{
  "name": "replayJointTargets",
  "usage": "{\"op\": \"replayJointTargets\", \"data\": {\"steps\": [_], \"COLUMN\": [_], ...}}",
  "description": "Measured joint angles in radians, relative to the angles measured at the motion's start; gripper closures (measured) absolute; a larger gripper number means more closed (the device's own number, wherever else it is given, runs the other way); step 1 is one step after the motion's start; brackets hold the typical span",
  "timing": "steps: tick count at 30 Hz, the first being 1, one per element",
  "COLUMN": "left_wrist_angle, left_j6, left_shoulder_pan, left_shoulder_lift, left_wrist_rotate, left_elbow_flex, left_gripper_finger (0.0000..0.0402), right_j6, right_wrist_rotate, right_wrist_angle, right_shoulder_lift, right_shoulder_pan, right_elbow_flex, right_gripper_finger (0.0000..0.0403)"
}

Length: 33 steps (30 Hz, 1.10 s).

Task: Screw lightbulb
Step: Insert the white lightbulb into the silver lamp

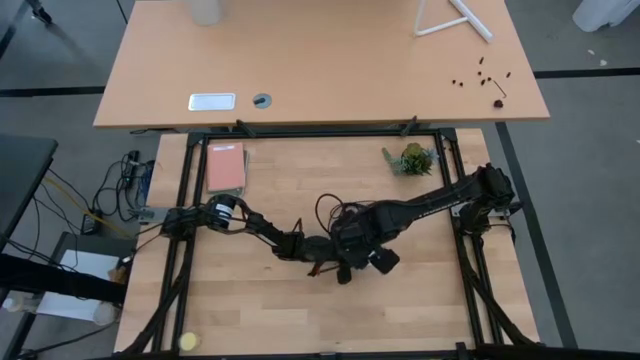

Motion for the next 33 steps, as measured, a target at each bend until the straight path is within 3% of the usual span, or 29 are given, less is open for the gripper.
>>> {"op": "replayJointTargets", "data": {"steps": [13, 20, 25, 33], "left_wrist_angle": [0.0, 0.0, 0.0, 0.0], "left_j6": [0.0, 0.0, 0.0, -0.005], "left_shoulder_pan": [0.0, 0.0, 0.0, 0.0], "left_shoulder_lift": [0.0, 0.0, 0.0, 0.0], "left_wrist_rotate": [0.001, 0.002, 0.002, 0.004], "left_elbow_flex": [0.0, 0.0, 0.0, 0.0], "left_gripper_finger": [0.0206, 0.0206, 0.0206, 0.0206], "right_j6": [-0.092, -0.032, 0.065, 0.394], "right_wrist_rotate": [0.006, -0.004, -0.004, -0.003], "right_wrist_angle": [0.018, 0.022, 0.022, 0.021], "right_shoulder_lift": [0.001, 0.001, 0.001, 0.001], "right_shoulder_pan": [-0.015, -0.027, -0.027, -0.027], "right_elbow_flex": [-0.06, -0.063, -0.063, -0.064], "right_gripper_finger": [0.0036, 0.0103, 0.0154, 0.014]}}
